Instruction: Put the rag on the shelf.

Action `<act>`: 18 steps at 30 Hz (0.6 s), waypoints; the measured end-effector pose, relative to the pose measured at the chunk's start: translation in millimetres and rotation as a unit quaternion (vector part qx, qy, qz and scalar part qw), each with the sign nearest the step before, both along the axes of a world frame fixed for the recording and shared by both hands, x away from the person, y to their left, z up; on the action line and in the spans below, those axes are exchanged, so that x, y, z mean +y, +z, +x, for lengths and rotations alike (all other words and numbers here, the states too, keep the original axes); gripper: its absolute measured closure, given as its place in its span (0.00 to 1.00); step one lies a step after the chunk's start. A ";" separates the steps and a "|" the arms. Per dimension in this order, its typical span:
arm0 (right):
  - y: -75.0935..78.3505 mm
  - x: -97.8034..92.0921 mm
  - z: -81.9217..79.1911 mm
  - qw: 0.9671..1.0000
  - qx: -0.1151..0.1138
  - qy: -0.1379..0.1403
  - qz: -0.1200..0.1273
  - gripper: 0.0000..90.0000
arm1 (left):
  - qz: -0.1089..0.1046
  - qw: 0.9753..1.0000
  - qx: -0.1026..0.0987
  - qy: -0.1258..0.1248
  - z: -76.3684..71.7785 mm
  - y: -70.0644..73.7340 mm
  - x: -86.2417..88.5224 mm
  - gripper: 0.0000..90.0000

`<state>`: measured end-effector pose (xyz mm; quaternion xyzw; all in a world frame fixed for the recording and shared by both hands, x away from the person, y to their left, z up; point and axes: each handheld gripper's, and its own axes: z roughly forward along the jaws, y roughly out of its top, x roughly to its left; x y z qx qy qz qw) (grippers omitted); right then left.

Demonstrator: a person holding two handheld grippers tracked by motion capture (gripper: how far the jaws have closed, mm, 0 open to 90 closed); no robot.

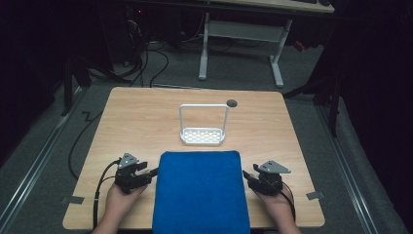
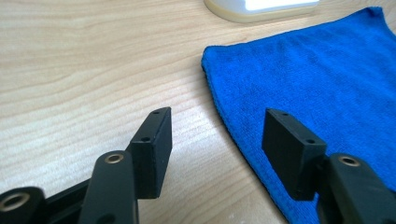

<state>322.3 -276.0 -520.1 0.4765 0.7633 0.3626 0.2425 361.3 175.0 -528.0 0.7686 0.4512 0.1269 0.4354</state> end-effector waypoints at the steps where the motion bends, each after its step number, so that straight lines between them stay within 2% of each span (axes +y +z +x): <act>1: -1.0 -0.9 1.1 1.000 0.002 -0.002 0.004 0.52 | 0.002 1.000 0.001 0.000 0.2 0.1 -0.6 0.48; 6: -3.2 -3.5 1.8 1.000 0.004 0.004 0.008 0.50 | -0.002 1.000 -0.007 -0.001 1.4 1.4 -3.6 0.47; 11: -1.7 -10.5 4.7 1.000 0.003 -0.008 0.021 0.49 | 0.001 1.000 -0.009 -0.001 0.7 0.3 -2.0 0.46; 18: -3.3 -12.9 9.4 0.999 0.008 -0.012 0.030 0.49 | -0.015 1.000 -0.007 0.010 0.2 1.3 6.8 0.46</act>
